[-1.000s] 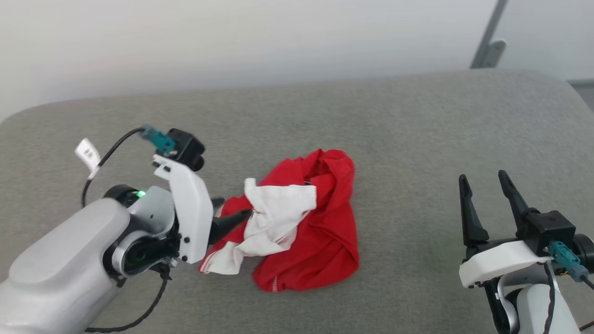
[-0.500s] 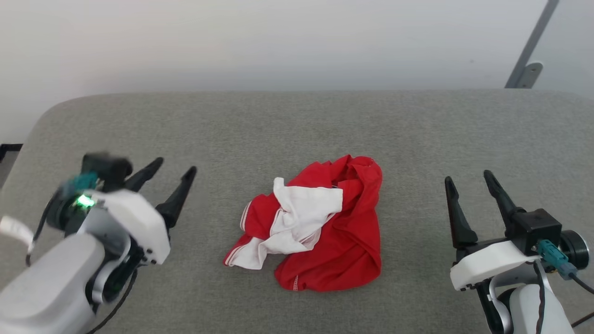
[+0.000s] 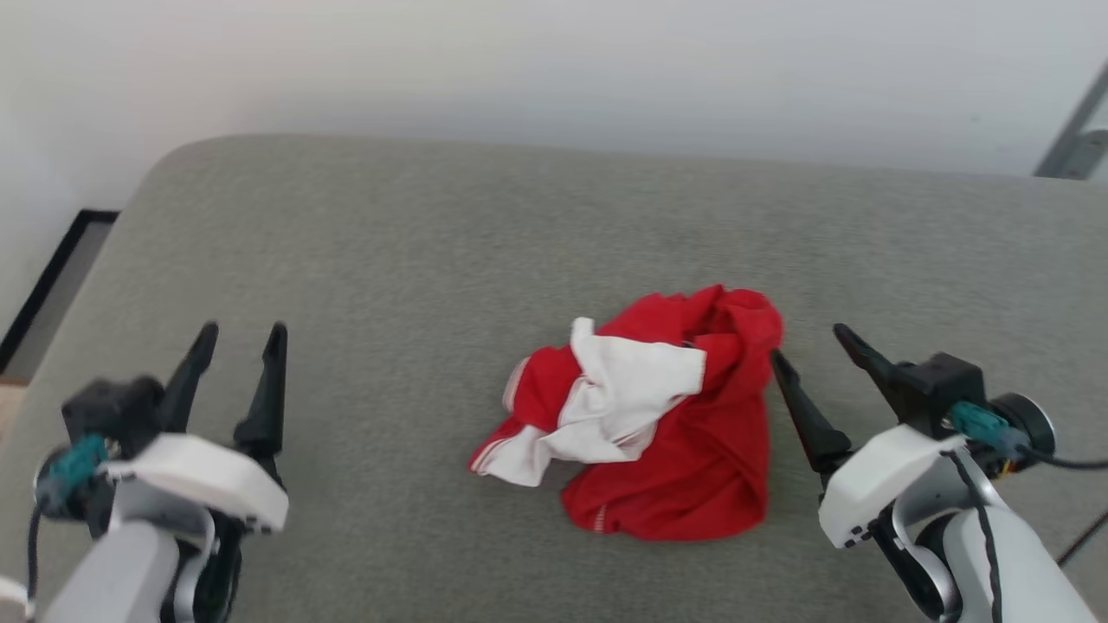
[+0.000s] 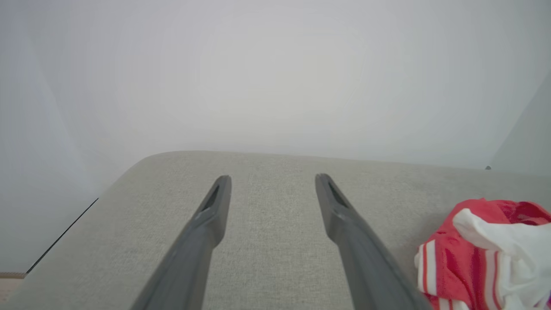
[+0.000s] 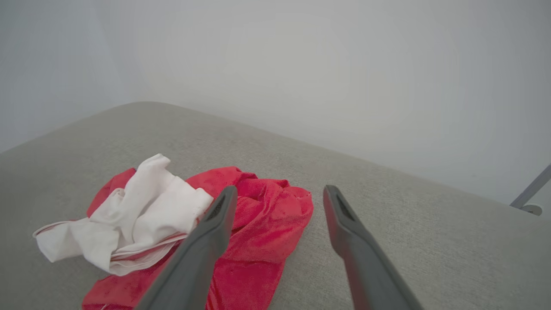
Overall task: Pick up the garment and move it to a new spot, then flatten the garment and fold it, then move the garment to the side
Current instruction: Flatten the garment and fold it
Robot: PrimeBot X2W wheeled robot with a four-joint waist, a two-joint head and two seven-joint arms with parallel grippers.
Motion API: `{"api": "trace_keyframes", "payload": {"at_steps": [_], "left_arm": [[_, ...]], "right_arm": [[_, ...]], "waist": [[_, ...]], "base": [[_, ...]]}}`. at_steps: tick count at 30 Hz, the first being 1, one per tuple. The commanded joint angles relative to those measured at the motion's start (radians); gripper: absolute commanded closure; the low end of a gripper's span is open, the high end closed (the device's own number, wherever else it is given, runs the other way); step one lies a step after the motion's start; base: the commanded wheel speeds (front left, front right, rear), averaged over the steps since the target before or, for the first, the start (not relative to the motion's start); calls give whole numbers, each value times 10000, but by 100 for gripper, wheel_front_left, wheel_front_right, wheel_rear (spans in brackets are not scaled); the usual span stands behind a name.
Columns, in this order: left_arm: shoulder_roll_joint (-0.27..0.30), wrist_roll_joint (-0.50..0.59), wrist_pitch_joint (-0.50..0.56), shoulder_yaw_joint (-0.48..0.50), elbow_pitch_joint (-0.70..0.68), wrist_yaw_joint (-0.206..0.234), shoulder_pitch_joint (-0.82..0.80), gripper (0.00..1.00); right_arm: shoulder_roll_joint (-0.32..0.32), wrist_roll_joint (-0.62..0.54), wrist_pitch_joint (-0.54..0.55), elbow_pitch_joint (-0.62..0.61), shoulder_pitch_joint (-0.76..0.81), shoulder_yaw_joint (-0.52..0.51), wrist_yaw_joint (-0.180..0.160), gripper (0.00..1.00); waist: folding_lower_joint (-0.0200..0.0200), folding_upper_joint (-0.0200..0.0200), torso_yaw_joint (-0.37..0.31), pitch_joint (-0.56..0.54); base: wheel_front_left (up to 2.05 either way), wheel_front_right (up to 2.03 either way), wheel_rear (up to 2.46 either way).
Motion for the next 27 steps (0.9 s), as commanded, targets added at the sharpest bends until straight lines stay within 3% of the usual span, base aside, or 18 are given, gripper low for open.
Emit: {"api": "trace_keyframes", "payload": {"at_steps": [1,13,19,23,24,25,26,27], "left_arm": [[-180,302,-49,314,-68,-132,332,0],[-2997,3198,-53,3822,-479,-1738,1751,0],[-4027,3885,-54,4383,-427,-2063,1919,0],[-4396,3996,-54,4408,-533,-2106,1844,0],[-4436,3968,-54,4353,-574,-2105,1847,0],[-4448,3947,-54,4301,-600,-2102,1867,0],[-4476,3898,-54,4292,-639,-2104,1876,0],[-4494,3880,-54,4273,-674,-2105,1893,0]], "right_arm": [[-96,191,214,-72,-183,150,-3,0],[-1804,1539,3334,-76,-1672,2541,-3,0],[-2370,1752,4912,480,-2620,3231,-3,0],[-2638,2147,5745,858,-3104,3790,-3,0],[-2684,2269,5917,925,-3218,3947,-3,28],[-2747,2370,6050,947,-3344,4116,-3,84],[-2796,2472,6110,959,-3500,4188,-5,100],[-2848,2553,6154,982,-3637,4248,-5,100]], "waist": [[0,0,302,156],[0,0,1750,628],[0,0,2346,898],[0,0,2673,1066],[0,0,2726,1092],[0,0,2769,1116],[0,0,2808,1142],[0,0,2837,1157]], "base": [[0,0,0],[0,0,0],[0,0,0],[0,0,0],[0,0,0],[0,0,0],[0,0,0],[0,0,0]]}}
